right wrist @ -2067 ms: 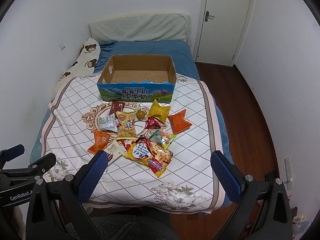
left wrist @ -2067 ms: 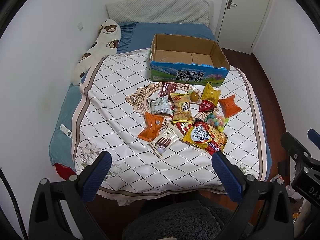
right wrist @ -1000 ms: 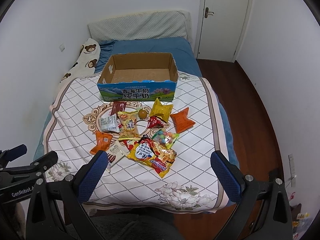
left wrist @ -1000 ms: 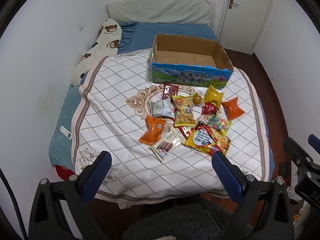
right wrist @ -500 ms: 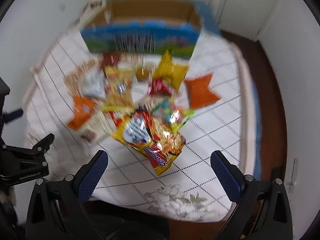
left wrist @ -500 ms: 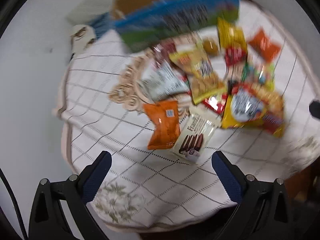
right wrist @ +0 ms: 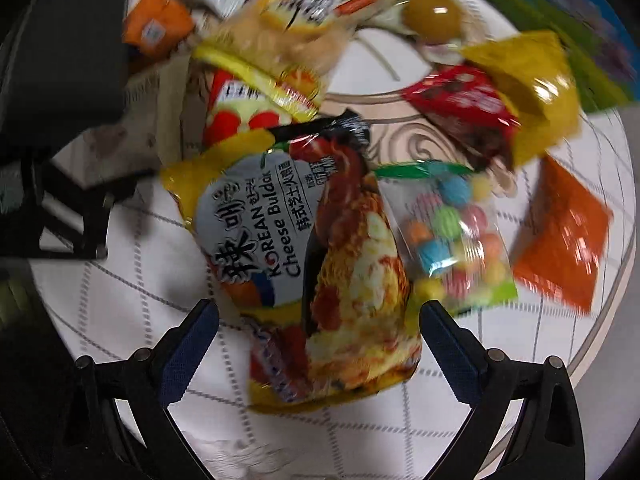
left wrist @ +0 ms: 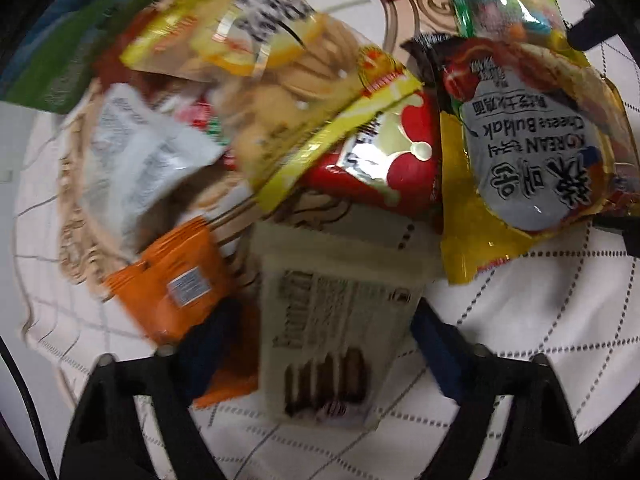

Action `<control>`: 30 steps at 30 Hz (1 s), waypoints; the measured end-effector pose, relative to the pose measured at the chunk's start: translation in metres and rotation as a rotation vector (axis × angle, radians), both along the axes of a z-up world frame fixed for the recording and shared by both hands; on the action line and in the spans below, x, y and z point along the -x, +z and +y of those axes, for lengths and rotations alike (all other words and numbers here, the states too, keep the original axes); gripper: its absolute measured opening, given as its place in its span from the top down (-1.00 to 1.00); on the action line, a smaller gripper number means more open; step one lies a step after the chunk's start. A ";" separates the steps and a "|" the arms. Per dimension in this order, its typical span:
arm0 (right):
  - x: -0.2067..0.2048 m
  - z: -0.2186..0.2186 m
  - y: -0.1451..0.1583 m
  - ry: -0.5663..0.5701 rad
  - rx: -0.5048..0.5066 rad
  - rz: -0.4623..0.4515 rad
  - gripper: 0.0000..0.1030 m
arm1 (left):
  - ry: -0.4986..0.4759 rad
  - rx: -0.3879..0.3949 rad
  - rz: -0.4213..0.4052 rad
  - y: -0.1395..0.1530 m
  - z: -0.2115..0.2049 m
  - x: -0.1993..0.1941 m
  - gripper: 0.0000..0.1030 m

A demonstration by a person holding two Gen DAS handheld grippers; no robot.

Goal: Organize snacks
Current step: 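Grasp the white Franzzi pack with left tool while right tool grasps the Buldak noodle bag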

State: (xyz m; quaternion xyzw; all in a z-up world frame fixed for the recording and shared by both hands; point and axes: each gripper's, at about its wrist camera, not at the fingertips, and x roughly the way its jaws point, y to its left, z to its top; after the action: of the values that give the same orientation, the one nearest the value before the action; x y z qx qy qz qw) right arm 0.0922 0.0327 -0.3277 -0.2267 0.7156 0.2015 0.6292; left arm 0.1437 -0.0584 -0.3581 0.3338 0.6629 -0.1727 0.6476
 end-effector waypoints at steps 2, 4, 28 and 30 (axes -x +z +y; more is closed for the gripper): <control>-0.001 0.004 -0.013 0.032 0.018 0.005 -0.98 | 0.044 0.031 0.033 -0.003 0.004 -0.004 -0.19; -0.004 0.006 -0.024 0.032 0.009 0.016 -0.98 | 0.090 0.041 0.031 -0.002 0.012 -0.006 -0.17; -0.025 -0.034 -0.031 -0.656 -0.090 0.174 -0.81 | 0.636 0.238 0.151 0.016 0.115 -0.014 -0.13; -0.021 -0.025 -0.043 -0.639 -0.048 0.198 -0.78 | 0.661 0.241 0.145 0.023 0.118 -0.015 -0.12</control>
State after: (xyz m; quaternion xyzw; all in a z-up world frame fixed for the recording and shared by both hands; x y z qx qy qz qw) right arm 0.1128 0.0081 -0.3706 0.0449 0.8033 0.0319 0.5930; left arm 0.1582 0.0596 -0.3353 0.0095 0.7541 -0.0540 0.6545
